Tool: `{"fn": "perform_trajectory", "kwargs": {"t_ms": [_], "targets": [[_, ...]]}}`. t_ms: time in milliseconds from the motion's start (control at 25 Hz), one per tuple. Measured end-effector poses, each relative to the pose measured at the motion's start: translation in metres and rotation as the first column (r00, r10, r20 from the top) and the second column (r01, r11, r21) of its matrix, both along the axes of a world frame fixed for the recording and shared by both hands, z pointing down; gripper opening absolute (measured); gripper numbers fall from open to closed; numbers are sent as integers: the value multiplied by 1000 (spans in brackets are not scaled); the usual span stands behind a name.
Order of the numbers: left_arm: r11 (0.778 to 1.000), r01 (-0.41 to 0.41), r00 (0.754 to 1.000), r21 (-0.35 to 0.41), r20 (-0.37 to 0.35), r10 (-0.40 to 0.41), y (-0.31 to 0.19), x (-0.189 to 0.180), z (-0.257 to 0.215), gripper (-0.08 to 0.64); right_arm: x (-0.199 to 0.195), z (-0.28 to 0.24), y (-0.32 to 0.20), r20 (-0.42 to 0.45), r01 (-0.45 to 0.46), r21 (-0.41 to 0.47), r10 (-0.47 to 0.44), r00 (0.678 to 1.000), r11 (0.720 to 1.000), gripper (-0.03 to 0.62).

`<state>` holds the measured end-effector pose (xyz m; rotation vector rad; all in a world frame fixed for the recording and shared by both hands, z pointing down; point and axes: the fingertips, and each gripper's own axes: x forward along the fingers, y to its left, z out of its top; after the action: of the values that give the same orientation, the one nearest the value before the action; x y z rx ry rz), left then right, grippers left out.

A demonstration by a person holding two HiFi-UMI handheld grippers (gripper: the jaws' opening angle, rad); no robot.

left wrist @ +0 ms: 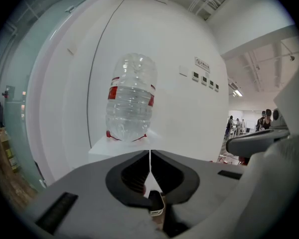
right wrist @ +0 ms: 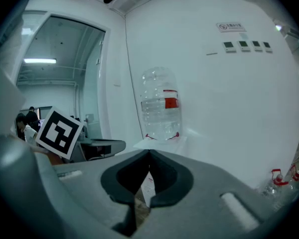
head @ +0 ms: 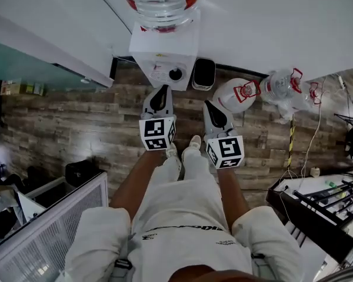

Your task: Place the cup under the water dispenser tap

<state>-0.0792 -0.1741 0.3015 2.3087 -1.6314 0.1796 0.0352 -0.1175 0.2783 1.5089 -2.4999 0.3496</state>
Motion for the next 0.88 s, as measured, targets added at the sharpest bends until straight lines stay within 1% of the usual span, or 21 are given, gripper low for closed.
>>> {"fn": "perform_trajectory", "kwargs": {"t_ms": [40, 120, 240, 400, 520, 600, 720, 880], "targets": [[1000, 6, 1000, -4, -3, -6, 4, -1, -7, 1, 0, -6, 2, 1, 1, 0, -1, 1000, 1000, 0], [1000, 7, 1000, -3, -3, -7, 11, -1, -24, -2, 1, -18, 5, 3, -2, 1, 2, 1000, 1000, 0], [1000, 4, 1000, 8, 10, -4, 23, -6, -48, -2, -5, -35, 10, 43, 1, 3, -1, 999, 1000, 0], [999, -28, 999, 30, 30, 27, 44, -1, -73, -3, -12, -61, 17, 74, 20, 20, -22, 997, 1000, 0], [999, -44, 998, 29, 38, 43, 56, 1, -82, -3, -20, -78, 20, 82, 49, 36, -51, 995, 998, 0], [998, -52, 998, 28, 36, 51, 62, 0, -88, -3, -26, -86, 21, 82, 64, 47, -68, 994, 997, 0], [997, -62, 998, 47, 12, 62, 69, 0, -102, -2, -30, -97, 24, 81, 78, 65, -83, 993, 995, 0], [996, -68, 998, 58, -3, 69, 75, 3, -115, -3, -28, -105, 26, 97, 74, 70, -81, 992, 995, 0]]}}
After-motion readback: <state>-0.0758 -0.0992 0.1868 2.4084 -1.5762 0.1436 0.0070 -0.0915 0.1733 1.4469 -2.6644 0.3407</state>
